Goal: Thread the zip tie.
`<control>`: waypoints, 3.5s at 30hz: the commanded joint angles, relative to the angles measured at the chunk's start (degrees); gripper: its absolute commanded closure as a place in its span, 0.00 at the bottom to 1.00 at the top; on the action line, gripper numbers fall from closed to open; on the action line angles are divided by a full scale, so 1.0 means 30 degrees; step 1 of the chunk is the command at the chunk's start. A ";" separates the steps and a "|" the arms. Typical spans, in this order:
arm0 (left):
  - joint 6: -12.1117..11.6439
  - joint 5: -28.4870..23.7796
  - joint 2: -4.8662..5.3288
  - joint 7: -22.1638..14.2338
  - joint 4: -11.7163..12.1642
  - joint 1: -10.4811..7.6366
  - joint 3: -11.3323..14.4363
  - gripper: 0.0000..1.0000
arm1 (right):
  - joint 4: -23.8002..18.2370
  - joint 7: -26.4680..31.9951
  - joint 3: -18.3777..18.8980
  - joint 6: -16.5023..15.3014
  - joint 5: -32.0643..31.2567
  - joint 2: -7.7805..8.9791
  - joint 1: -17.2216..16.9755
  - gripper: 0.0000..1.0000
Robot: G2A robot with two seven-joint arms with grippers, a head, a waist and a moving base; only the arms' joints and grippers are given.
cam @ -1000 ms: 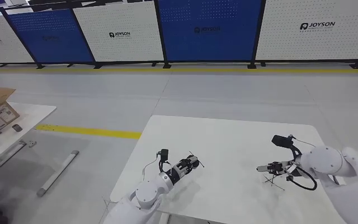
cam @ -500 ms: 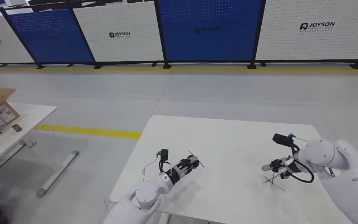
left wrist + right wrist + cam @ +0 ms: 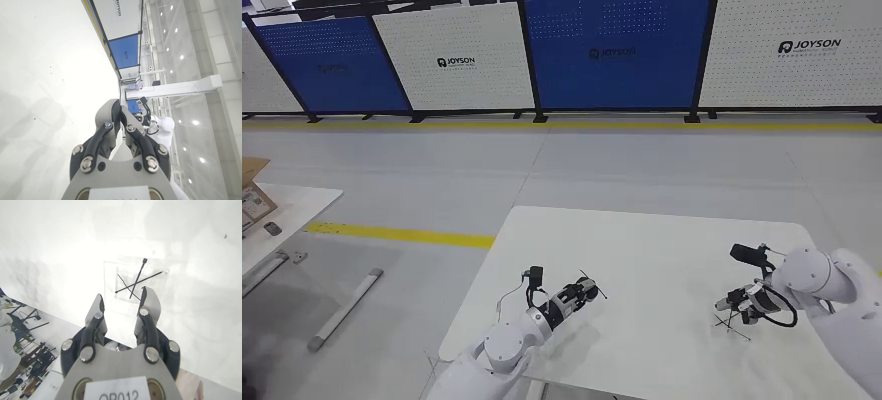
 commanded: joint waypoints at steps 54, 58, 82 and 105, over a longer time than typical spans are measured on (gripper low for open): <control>0.0000 0.0000 0.0000 0.0000 0.0000 0.0000 0.0000 1.00 | 0.7259 -0.0065 -0.4559 0.0205 -0.0405 -0.3300 0.4164 1.00; 0.0000 0.0000 0.0000 0.0000 0.0000 0.0000 0.0000 1.00 | 0.5858 -0.0680 -0.3490 0.0205 -0.0952 -0.2796 0.3426 1.00; 0.0000 0.0000 0.0000 0.0000 0.0000 0.0000 0.0000 1.00 | -0.3998 -0.2745 0.3822 0.0205 -0.2411 -0.0021 -0.3774 1.00; 0.0000 0.0000 0.0000 0.0000 0.0000 0.0000 0.0000 1.00 | -0.6578 -0.7701 0.6501 -0.0802 -0.0748 0.0296 -0.6654 1.00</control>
